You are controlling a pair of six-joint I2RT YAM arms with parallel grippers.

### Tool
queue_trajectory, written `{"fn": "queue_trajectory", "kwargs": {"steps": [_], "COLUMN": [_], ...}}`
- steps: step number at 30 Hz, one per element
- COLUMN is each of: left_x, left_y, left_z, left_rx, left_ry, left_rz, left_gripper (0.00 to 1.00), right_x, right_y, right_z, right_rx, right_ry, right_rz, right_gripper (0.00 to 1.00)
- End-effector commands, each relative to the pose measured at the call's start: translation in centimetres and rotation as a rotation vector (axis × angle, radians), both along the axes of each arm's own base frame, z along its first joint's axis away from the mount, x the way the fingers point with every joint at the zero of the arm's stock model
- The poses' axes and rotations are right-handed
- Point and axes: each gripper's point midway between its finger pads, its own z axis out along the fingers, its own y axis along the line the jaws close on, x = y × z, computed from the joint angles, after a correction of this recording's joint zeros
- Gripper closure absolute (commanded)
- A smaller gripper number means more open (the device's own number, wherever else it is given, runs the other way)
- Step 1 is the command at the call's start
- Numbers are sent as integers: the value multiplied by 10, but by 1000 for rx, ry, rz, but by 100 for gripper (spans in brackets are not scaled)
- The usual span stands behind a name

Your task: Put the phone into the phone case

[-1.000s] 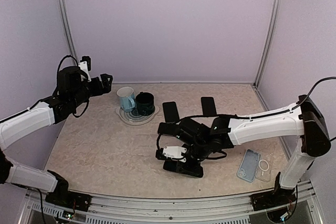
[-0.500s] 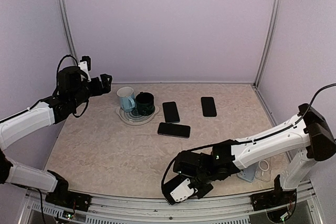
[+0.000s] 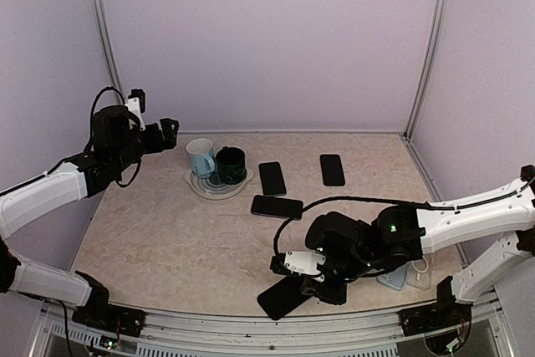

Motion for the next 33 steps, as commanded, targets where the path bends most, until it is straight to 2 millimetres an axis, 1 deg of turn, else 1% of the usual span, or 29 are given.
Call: {"fn": "queue_trajectory", "kwargs": {"steps": [1, 3, 5, 7, 10, 13, 14, 16, 18, 20, 22, 24, 26, 27, 30, 31, 33], "left_x": [-1, -1, 0, 0, -1, -1, -1, -1, -1, -1, 0, 0, 0, 0, -1, -1, -1], "left_y": [-3, -3, -2, -3, -3, -2, -2, -1, -1, -3, -3, -2, -1, -2, -1, -1, -1], "left_z": [-1, -3, -3, -3, -2, -2, -2, -2, -2, -4, -5, -6, -6, -7, -6, -6, -4], "left_rx": [10, 12, 14, 14, 13, 19, 24, 26, 26, 27, 30, 33, 38, 41, 49, 52, 58], "left_ry": [-8, -3, -3, -1, -3, -6, -5, -7, -6, -2, 2, 3, 4, 5, 2, 1, -3], "left_rz": [-11, -11, -8, -9, -12, -6, -3, 0, -3, -8, -6, -3, 1, 2, 8, 10, 9], "left_gripper": [1, 1, 1, 1, 1, 1, 1, 1, 1, 1, 1, 1, 1, 1, 1, 1, 1], "right_x": [-1, 2, -3, -2, 12, 25, 28, 41, 58, 78, 99, 122, 140, 147, 168, 172, 180], "right_y": [-20, -24, -22, -24, -35, -52, -56, -62, -60, -53, -41, -21, 0, 8, 34, 40, 41], "right_z": [-35, -49, -59, -66, -81, -101, -104, -106, -105, -102, -97, -90, -89, -94, -86, -83, -74], "right_rx": [-30, -61, -82, -89, -118, -185, -204, -222, -199, -157, -105, -41, -14, -29, -17, -15, -24], "right_ry": [282, 346, 404, 419, 430, 467, 464, 417, 376, 344, 309, 269, 243, 227, 186, 176, 136], "right_rz": [-373, -460, -473, -507, -595, -681, -698, -739, -769, -794, -798, -785, -744, -731, -697, -688, -696], "right_gripper": [100, 100, 100, 100, 100, 100, 100, 100, 100, 100, 100, 100, 100, 100, 100, 100, 100]}}
